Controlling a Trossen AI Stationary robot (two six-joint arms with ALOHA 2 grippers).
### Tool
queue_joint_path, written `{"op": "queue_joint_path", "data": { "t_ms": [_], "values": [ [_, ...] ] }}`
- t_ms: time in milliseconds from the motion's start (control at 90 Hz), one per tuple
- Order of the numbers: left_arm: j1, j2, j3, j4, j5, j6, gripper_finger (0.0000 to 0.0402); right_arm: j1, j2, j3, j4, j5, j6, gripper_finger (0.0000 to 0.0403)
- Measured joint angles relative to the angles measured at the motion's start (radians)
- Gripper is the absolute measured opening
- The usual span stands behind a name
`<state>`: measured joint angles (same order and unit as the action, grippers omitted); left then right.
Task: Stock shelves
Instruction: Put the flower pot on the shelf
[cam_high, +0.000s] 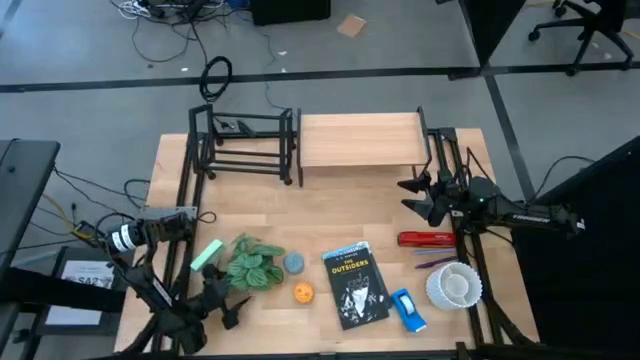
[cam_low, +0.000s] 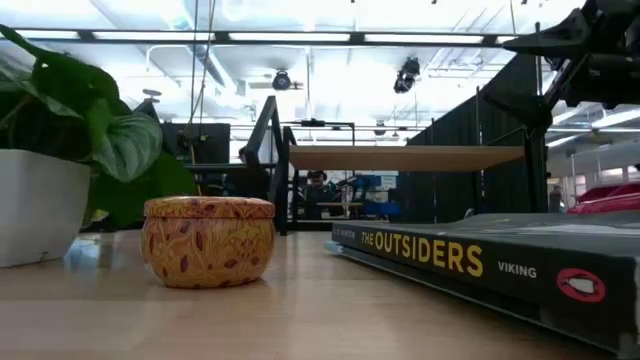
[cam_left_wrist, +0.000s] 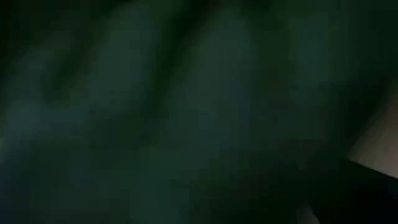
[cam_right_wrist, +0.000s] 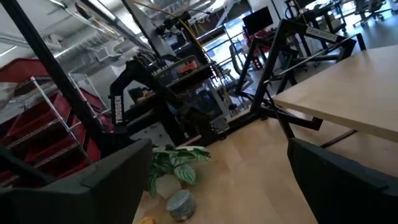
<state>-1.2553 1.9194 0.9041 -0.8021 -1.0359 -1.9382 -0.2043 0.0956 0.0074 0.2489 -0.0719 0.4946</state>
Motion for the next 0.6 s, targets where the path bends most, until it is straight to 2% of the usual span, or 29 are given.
{"op": "queue_joint_path", "data": {
  "t_ms": [211,422,600],
  "values": [
    [-0.001,-0.002,0.127,-0.038,0.033,0.130,0.0351,0.000,0.000,0.000,0.000,0.000,0.000,0.0346],
    [0.000,-0.002,0.097,-0.169,0.189,0.062,0.0351,0.000,0.000,0.000,0.000,0.000,0.000,0.0346],
    [0.004,-0.002,0.033,-0.132,0.115,0.044,0.0351,0.000,0.000,0.000,0.000,0.000,0.000,0.0346]
  ]
}}
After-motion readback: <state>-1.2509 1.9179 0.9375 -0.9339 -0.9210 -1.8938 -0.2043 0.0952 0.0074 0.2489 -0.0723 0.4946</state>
